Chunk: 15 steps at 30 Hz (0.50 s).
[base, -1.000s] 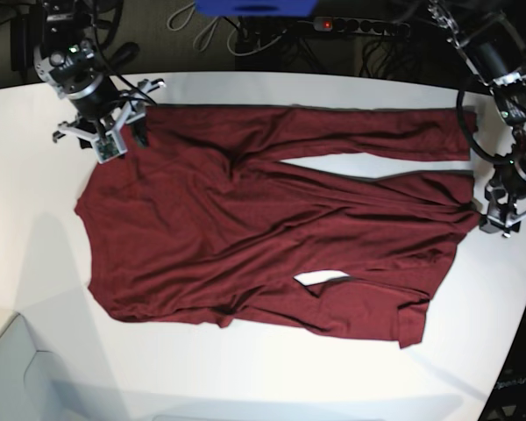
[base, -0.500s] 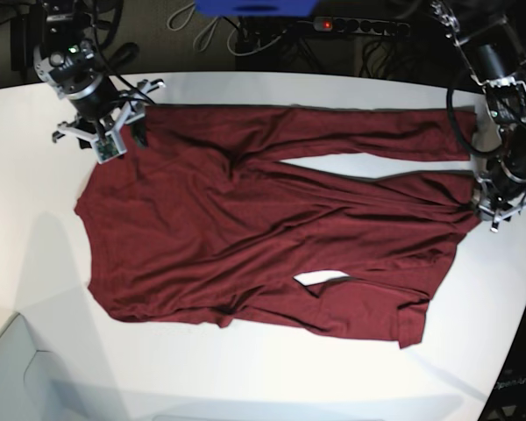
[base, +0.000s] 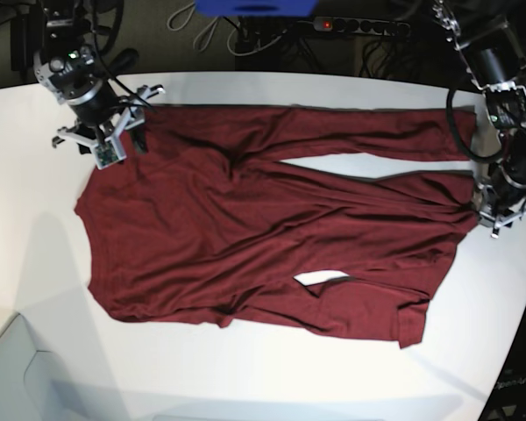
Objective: Layout the t-shirt on the table in an organized manner, then fold the t-shirt properly
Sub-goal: 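Move the left gripper down along the shirt side and grasp the hem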
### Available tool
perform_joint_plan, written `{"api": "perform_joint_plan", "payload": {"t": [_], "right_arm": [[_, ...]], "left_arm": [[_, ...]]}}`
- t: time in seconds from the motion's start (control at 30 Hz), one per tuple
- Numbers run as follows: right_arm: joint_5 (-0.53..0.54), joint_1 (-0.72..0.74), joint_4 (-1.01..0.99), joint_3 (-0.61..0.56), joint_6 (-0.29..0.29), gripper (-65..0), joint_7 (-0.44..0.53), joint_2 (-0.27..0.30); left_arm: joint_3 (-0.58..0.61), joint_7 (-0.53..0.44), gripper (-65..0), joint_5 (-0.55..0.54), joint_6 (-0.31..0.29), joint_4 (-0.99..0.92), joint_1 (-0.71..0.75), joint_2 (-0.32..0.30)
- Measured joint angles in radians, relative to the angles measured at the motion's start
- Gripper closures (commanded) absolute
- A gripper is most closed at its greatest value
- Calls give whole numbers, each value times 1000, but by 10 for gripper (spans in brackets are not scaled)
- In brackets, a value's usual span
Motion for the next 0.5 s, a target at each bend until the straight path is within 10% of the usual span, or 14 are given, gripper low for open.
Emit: {"api": "perform_joint_plan", "payload": {"t": [0.3,0.5], "right_arm": [[0,-1,0,0,0,-238,-3,0],[0,-1,0,0,0,-238,-3,0]], "left_arm": [[0,4,-231,111,1,0,-35,11],[0,4,0,111,1,0,-34,11]]}}
